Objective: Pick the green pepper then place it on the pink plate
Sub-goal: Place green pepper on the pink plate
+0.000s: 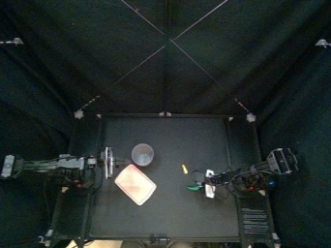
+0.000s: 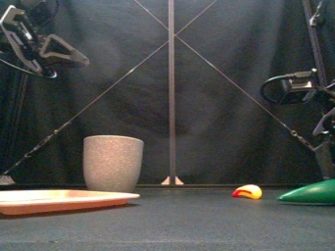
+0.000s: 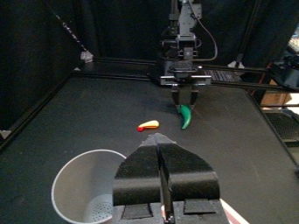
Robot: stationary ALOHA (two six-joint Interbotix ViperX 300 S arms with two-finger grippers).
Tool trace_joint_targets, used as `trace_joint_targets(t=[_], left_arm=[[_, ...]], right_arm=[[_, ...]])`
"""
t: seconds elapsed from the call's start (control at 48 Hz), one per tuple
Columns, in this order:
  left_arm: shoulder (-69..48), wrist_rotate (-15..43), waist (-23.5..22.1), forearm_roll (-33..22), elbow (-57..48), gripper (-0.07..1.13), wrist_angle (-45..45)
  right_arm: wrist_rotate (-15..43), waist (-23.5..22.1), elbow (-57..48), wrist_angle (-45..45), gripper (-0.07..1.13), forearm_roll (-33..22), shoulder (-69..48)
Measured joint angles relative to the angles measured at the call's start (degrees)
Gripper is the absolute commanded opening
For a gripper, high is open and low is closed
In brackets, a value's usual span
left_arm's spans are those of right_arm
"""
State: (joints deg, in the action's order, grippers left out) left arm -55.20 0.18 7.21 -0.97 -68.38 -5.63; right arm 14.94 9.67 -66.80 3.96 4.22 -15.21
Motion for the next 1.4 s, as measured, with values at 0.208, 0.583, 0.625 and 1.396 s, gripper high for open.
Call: trace_joint_targets(t=[0.208,0.583,0.625,1.396], left_arm=[[0.00,0.00,0.00,0.00,0.00,0.17,-0.09],[0.00,0.00,0.26,0.00,0.00,0.17,-0.09],[0.00,0.00,0.35,0.00,-0.09,0.17,0.00],[0.00,0.00,2.20,-0.53,-1.67,0.18,0.00]], right_arm=[[0.09,0.35,4.39,0.00,0.59,0.00,0.09],[-0.44,-1.23,25.40,-1.32,0.59,-0.97,8.70],[-0.09,-1.49,27.51,-1.67,0.59,-0.97,10.90],[0.18,-7.29,65.57,13.80,0.67,-0.18,43.95]])
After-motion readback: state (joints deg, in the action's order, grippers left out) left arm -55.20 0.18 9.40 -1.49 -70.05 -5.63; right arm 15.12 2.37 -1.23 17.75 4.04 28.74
